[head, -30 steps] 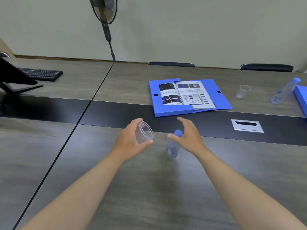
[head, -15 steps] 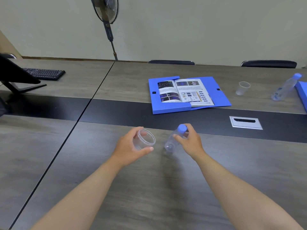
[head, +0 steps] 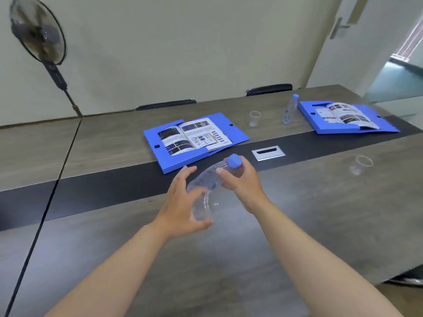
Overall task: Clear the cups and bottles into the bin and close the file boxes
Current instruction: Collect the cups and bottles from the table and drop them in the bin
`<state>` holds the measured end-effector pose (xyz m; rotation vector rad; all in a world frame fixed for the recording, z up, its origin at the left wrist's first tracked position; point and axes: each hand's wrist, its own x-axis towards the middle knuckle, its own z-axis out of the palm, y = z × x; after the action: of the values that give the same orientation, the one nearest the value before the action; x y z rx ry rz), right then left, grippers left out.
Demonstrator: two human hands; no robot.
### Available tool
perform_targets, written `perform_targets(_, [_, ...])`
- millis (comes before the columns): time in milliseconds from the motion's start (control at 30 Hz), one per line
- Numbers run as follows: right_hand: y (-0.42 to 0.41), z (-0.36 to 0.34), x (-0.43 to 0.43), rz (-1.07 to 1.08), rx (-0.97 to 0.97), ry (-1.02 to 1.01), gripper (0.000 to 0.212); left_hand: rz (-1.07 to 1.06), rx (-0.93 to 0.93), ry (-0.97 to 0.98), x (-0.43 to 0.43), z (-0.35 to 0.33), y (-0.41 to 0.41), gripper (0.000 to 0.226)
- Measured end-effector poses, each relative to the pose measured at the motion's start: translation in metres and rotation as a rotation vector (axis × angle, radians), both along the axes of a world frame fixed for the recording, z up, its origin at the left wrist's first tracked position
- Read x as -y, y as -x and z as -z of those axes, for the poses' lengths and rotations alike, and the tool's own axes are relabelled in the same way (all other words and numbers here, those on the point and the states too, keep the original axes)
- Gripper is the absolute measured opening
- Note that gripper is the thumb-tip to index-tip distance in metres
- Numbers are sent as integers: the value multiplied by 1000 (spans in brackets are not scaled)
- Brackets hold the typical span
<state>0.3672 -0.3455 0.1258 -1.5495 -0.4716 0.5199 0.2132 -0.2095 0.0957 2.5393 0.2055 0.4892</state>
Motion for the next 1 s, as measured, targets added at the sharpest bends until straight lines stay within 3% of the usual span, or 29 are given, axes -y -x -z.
perform_targets(167, [33,-34,40,106,20,-37,35,183,26,-151,29,-20,-6,61])
perform_targets(333, [49,-53,78,172,97,10,42,278,52,-234,69,-47,-22,76])
perform_targets(567, [48,-65,167,289,143,18,31,397,150,-198,156,-61,-48,81])
perform_targets(700, [40,-62,237,320,165,68,55,375,107,-121,217,-61,-70,81])
perform_targets(767, [39,-60,282,335,195,143,67,350,94,-102,254,-60,-84,69])
perform_targets(867, [35,-54,345,308,241,208,69,329,116,-151,316,-60,-104,59])
perform_targets(1000, [16,-50,415,391,265,202,67,295,167,-217,392,-66,-126,61])
